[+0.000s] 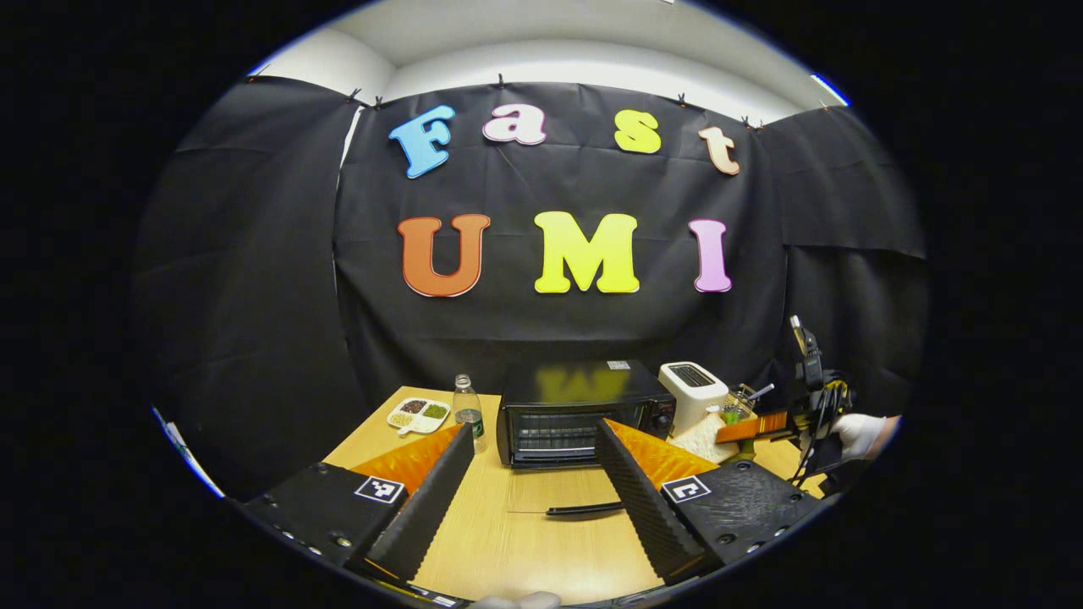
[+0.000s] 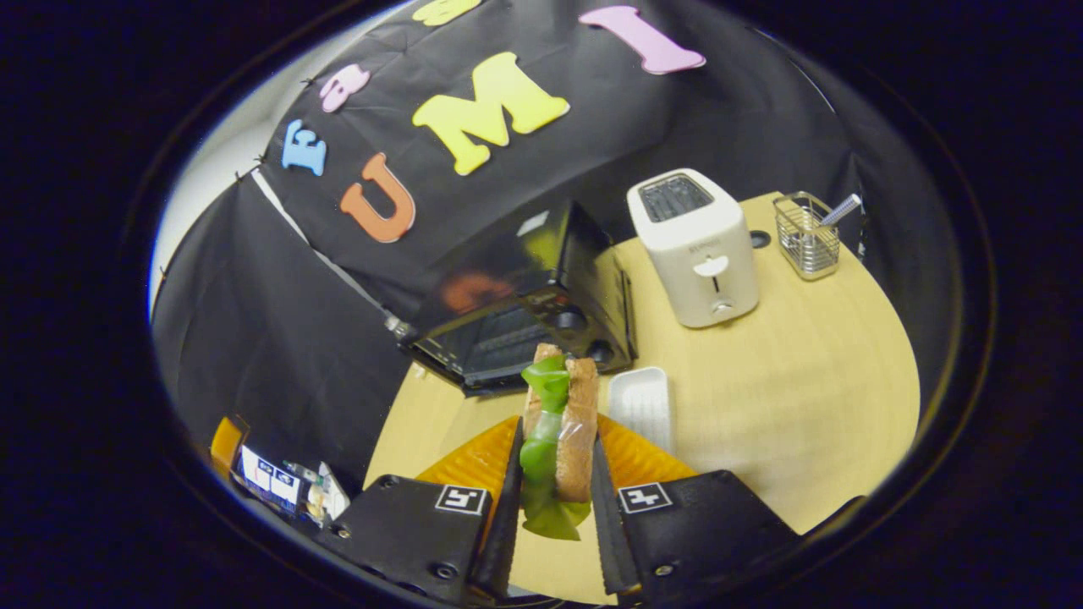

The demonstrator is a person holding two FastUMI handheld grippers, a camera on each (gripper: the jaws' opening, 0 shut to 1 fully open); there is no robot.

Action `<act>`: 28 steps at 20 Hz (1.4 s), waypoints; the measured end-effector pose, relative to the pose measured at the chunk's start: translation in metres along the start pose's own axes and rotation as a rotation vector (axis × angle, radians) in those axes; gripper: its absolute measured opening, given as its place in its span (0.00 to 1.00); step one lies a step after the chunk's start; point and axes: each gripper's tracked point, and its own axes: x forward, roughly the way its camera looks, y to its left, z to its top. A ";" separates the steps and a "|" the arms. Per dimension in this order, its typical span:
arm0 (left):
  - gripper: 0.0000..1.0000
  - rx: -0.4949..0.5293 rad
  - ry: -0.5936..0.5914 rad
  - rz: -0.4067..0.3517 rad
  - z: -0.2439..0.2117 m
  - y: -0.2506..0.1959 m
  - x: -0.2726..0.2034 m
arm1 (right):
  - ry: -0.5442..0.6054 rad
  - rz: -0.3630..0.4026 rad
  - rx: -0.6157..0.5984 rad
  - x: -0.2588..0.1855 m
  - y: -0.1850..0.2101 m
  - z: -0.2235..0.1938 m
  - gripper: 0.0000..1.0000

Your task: Open the electric oven with the left hand, put the food in, and close the electric oven.

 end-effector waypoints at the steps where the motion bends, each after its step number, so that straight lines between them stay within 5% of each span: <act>1: 0.95 0.003 0.014 -0.012 -0.004 0.005 -0.001 | -0.023 0.010 0.008 0.005 0.016 -0.002 0.43; 5: 0.95 0.001 0.036 -0.061 -0.008 0.016 -0.001 | -0.082 0.032 0.070 0.038 0.066 -0.023 0.43; 11: 0.95 0.034 0.060 -0.088 -0.011 0.022 -0.009 | -0.235 0.076 0.330 0.096 0.104 -0.041 0.43; 17: 0.95 0.070 0.115 -0.070 -0.026 0.031 -0.020 | -0.332 0.070 0.551 0.157 0.110 -0.043 0.43; 28: 0.95 0.057 0.158 -0.027 -0.037 0.047 -0.011 | -0.473 0.015 0.705 0.248 0.083 -0.010 0.43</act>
